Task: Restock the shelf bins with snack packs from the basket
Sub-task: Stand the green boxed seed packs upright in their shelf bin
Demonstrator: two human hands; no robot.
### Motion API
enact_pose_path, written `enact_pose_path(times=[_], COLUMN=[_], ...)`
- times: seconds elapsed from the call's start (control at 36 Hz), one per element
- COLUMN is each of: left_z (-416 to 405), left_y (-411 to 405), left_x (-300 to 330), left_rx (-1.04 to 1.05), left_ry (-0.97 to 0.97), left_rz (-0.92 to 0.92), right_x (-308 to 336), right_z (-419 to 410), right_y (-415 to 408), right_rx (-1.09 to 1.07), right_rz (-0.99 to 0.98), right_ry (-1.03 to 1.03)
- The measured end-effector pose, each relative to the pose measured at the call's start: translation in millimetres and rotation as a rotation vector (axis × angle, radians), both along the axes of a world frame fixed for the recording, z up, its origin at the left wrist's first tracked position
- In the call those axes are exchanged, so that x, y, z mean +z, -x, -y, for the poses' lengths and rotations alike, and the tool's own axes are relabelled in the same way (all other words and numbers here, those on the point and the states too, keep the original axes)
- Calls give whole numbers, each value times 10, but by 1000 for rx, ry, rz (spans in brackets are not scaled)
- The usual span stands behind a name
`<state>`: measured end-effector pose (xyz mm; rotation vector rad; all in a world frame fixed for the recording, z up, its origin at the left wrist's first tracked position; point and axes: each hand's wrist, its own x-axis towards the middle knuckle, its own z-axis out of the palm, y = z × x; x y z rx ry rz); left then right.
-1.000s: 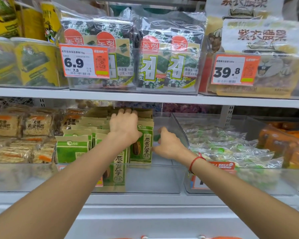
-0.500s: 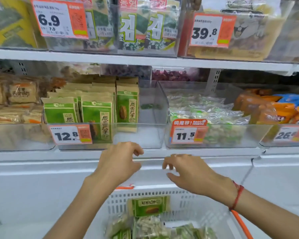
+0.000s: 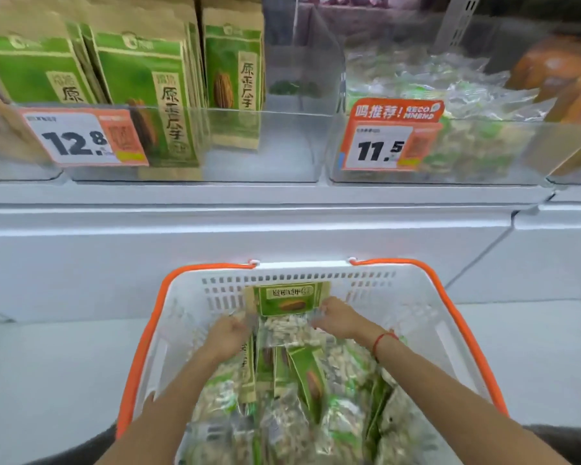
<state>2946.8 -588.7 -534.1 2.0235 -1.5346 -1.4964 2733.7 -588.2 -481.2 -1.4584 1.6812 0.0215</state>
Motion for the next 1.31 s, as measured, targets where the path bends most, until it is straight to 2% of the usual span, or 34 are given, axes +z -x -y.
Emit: enact_pose_path(times=[0.06,0.11,0.17,0.22,0.31,0.42,0.56,0.67,0.78,0.86,0.92,1.0,1.06,1.19,1.31], left_z=[23,78,142,181,199,155,-35,-173,-344,-449,-492,-541,-560,-586,-530], left_y=[58,134,227,326,436,423,375,399,393,316,223,74,-5,-71,-70], left_x=[-80,-122,-164,-161,-131,-140,-87,62,257,320,315,297,263,177,115], left_rx=[234,385,425,425,443,458,486,530,389,406,461,497,499,470,516], left_ry=[-111,-203,-240,-251,-264,-223,-127,-65,-93,-67,-35,-11,-36,-75,-62], left_rz=[-207,-358,-422,-485,-512,-466,-506,-634,-817,-798,-713,-574,-527,-480,-507], right_x=[-32,-122,-246,-325,-410,-414,-349,-247,-251,-247,-255,-365,-538,-887,-947], right_z=[46,110,176,204,167,94,-36,-191,-398,-486,-489,-486,-504,-518,-367], right_y=[-48,-68,-63,-66,-12,137,266,245,168,67,-3,-86,-99,-134,-185], right_rx=[-289,-538,-685,-743,-726,-460,-346,-368,-342,-302,-231,76,178,227,159], right_rz=[227,359,423,475,447,341,387,504,593,606,526,56,-145,-429,-465], right_ry=[-29,-46,-76,-102,-30,87,192,74,-66,-154,-186,-73,-13,19,-42])
